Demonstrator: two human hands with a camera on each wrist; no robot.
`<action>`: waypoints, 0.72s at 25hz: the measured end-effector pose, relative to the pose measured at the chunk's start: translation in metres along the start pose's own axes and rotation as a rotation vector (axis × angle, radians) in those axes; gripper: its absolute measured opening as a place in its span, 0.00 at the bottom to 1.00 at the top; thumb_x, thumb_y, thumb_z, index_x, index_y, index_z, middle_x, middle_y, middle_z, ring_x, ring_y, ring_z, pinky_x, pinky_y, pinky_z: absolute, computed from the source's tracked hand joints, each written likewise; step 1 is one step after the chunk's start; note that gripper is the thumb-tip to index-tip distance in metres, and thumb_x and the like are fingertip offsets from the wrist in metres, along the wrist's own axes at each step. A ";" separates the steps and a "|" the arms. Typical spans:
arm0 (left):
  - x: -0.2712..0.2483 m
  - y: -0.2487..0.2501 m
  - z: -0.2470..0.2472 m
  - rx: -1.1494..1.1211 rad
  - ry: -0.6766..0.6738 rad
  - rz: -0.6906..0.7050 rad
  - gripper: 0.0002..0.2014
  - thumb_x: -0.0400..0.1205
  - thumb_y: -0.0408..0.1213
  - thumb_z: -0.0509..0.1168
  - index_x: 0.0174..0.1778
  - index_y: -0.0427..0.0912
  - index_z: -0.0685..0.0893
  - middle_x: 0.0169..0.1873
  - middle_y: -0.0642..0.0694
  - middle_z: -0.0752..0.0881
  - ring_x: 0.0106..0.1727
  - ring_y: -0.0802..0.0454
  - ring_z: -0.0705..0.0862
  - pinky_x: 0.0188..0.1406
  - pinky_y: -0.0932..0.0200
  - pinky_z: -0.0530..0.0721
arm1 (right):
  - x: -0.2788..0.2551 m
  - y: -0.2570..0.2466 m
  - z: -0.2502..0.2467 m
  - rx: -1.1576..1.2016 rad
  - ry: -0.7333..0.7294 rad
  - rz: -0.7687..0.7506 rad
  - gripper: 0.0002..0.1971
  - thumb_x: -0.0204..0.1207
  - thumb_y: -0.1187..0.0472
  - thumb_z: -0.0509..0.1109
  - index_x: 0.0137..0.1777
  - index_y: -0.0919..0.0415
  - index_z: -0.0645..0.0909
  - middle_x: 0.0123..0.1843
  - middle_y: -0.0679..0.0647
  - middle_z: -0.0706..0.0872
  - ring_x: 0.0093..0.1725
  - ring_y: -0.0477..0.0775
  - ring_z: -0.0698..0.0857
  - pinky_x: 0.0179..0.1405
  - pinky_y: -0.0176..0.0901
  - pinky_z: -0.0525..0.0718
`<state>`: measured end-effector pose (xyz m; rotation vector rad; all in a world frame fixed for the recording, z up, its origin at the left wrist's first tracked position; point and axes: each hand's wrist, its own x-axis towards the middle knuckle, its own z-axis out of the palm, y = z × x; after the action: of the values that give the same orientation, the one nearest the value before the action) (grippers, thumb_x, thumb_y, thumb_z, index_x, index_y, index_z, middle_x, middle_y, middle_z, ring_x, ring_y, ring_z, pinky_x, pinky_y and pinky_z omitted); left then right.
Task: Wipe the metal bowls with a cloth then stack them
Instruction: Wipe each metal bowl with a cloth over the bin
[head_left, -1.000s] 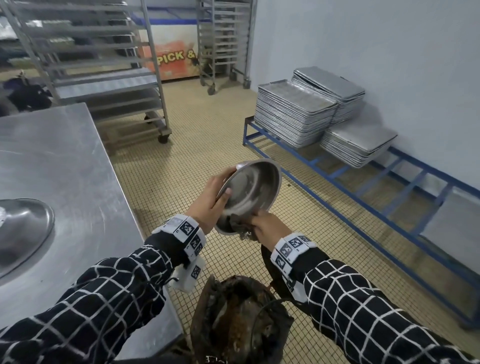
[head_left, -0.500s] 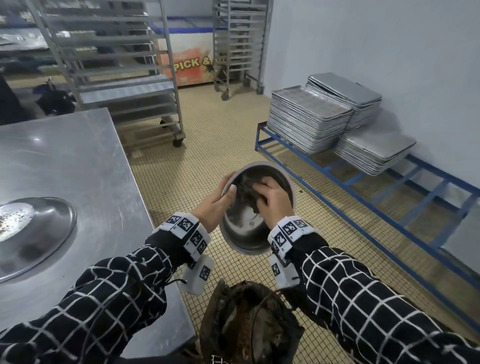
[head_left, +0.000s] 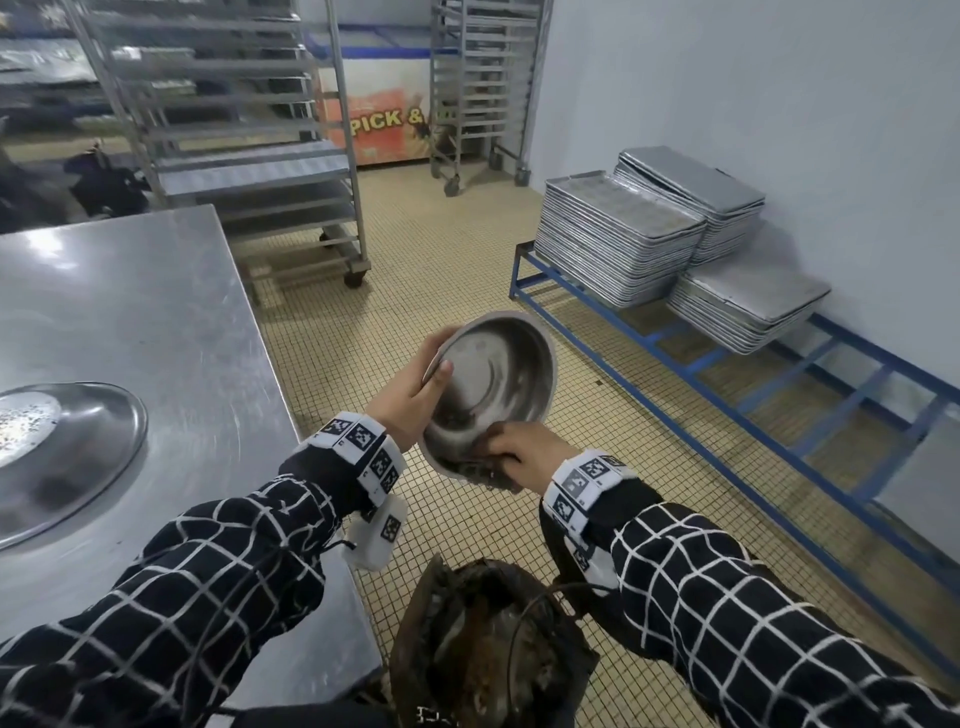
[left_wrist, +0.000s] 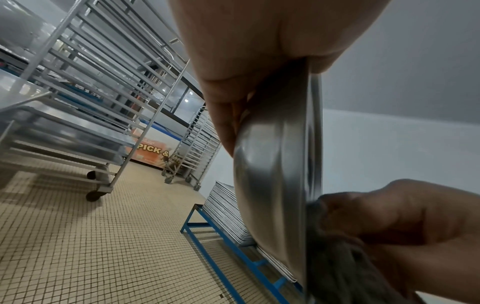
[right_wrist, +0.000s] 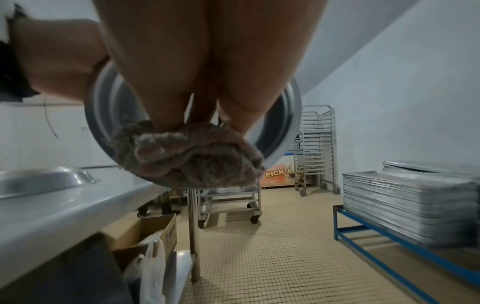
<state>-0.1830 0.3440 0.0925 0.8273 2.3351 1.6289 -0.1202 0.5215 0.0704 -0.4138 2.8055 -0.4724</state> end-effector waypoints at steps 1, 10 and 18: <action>-0.001 -0.001 0.002 0.008 0.007 0.002 0.15 0.85 0.57 0.47 0.68 0.72 0.63 0.59 0.52 0.80 0.56 0.51 0.84 0.49 0.49 0.88 | -0.003 0.004 0.001 -0.014 -0.012 0.009 0.16 0.81 0.66 0.61 0.66 0.61 0.82 0.67 0.56 0.79 0.60 0.56 0.81 0.53 0.34 0.78; 0.002 0.005 0.006 -0.178 0.102 -0.090 0.13 0.87 0.51 0.48 0.63 0.77 0.63 0.60 0.46 0.79 0.53 0.47 0.86 0.44 0.52 0.90 | -0.010 -0.017 0.017 0.653 0.736 0.310 0.14 0.83 0.59 0.62 0.65 0.60 0.80 0.62 0.49 0.81 0.55 0.40 0.81 0.49 0.23 0.81; 0.013 0.022 -0.008 -0.153 0.100 0.017 0.13 0.89 0.46 0.47 0.68 0.65 0.66 0.61 0.53 0.79 0.61 0.58 0.81 0.58 0.58 0.84 | -0.004 0.000 0.048 -0.036 0.399 -0.058 0.36 0.80 0.35 0.31 0.83 0.49 0.54 0.83 0.48 0.61 0.83 0.50 0.53 0.82 0.54 0.55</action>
<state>-0.1901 0.3497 0.1174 0.7531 2.2377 1.8689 -0.1023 0.5096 0.0277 -0.4521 3.1970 -0.5727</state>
